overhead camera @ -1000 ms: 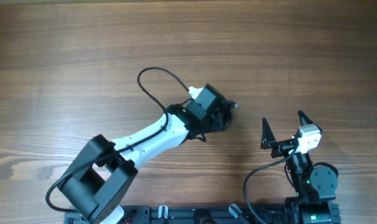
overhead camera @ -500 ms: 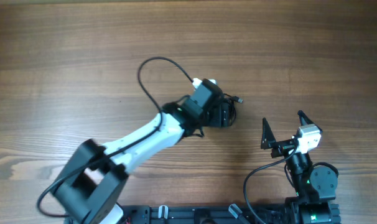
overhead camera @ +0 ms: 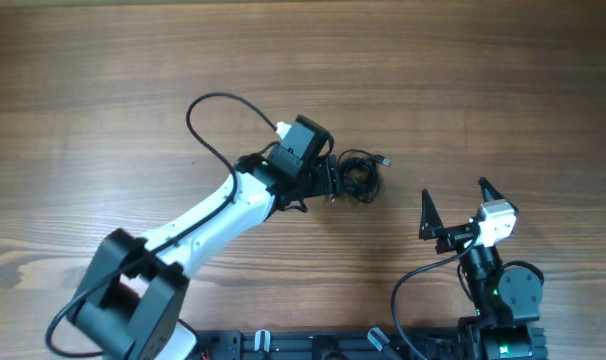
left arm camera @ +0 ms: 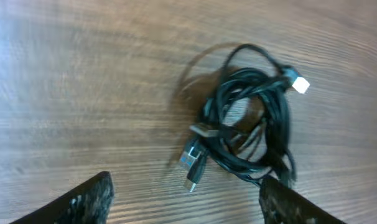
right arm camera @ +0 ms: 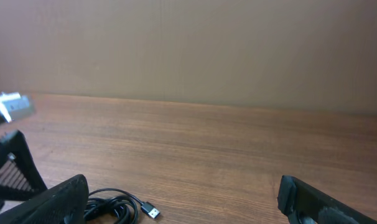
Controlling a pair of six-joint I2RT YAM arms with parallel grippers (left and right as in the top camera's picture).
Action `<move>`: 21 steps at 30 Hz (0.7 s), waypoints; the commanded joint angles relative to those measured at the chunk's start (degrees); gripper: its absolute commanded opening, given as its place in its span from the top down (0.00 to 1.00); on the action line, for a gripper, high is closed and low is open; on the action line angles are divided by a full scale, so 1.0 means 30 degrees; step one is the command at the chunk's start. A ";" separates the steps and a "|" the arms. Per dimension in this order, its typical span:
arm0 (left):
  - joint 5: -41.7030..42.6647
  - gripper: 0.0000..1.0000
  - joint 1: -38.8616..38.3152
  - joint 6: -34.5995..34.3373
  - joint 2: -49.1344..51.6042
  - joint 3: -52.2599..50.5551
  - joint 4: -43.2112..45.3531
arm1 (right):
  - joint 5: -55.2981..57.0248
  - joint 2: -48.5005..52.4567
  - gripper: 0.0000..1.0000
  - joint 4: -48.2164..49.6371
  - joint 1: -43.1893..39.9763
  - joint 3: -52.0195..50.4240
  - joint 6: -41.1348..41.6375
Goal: Untangle cables
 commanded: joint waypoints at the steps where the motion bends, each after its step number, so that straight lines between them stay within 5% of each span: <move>1: 0.0648 0.27 0.0036 -0.5967 0.0896 -0.0007 0.0211 | 0.0321 -0.0087 0.00 0.0080 0.0007 -0.0007 -0.0233; 13: 0.1654 0.20 0.0029 -1.5118 0.1333 -0.0007 0.2550 | 0.0321 -0.0087 0.00 0.0080 0.0007 -0.0007 -0.0233; 21: 0.0925 0.36 -0.1158 -1.5948 0.1734 -0.0007 0.3446 | 0.0321 -0.0087 0.00 0.0080 0.0007 -0.0007 -0.0233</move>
